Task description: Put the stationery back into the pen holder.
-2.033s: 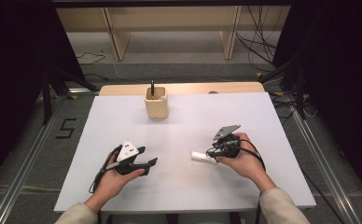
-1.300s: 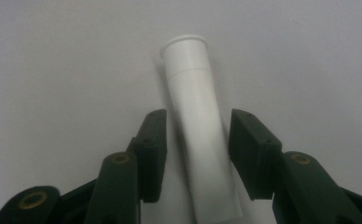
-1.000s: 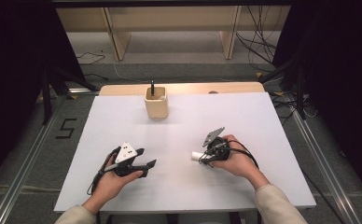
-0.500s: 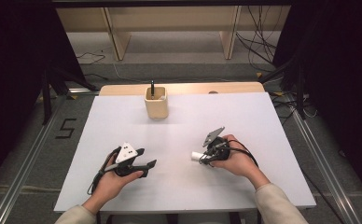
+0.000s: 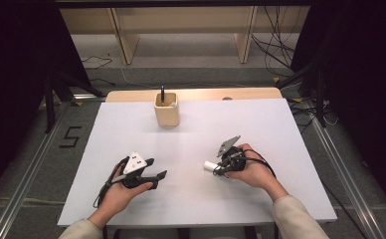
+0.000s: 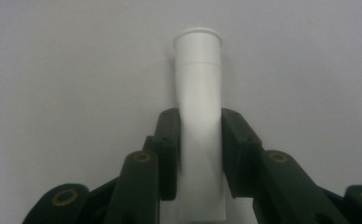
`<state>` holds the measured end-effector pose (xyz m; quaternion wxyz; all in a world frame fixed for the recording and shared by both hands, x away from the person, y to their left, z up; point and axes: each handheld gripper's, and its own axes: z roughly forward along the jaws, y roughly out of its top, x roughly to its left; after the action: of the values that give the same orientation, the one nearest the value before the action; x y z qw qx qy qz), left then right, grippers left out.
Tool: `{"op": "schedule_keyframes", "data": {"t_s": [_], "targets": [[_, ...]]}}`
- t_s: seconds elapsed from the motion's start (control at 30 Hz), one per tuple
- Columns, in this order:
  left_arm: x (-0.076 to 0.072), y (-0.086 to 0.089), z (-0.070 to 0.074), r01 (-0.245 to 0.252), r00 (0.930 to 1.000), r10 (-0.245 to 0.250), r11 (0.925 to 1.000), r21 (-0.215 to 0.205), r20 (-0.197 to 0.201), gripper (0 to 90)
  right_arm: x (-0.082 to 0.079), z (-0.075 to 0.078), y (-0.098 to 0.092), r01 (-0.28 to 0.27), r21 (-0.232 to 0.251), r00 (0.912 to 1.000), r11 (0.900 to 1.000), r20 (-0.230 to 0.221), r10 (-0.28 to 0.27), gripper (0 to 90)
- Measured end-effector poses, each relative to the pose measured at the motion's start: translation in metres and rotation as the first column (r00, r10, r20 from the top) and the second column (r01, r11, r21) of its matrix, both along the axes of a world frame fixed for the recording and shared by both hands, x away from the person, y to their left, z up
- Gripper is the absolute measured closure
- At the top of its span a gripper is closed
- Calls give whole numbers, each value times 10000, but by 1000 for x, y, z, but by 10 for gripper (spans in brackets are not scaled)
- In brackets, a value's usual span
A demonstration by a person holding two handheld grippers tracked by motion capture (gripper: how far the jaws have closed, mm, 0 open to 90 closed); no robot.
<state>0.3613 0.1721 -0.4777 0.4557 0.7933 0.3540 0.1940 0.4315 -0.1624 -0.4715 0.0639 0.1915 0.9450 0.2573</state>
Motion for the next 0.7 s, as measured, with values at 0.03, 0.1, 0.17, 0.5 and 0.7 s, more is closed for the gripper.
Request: {"op": "schedule_keyframes", "data": {"t_s": [0.03, 0.1, 0.17, 0.5, 0.7], "targets": [[0, 0, 0, -6, 10000, 6, 10000, -19, -13, 337, 0, 0, 0, 6, -12, 10000, 10000, -4, -6, 701], [0, 0, 0, 7, 10000, -7, 10000, 2, -10, 337, 0, 0, 0, -17, 42, 10000, 10000, -22, 17, 701], [0, 0, 0, -16, 10000, 16, 10000, -18, -18, 337, 0, 0, -1, 17, 40, 10000, 10000, -21, -17, 702], [0, 0, 0, 0, 10000, 0, 10000, -5, -9, 338, -1, 0, -2, 120, 125, 9999, 9998, -73, -119, 705], [0, -1, -1, 24, 10000, -24, 10000, -13, -52, 339, -3, 0, -2, 398, 162, 9991, 9991, -128, -396, 706]]}}
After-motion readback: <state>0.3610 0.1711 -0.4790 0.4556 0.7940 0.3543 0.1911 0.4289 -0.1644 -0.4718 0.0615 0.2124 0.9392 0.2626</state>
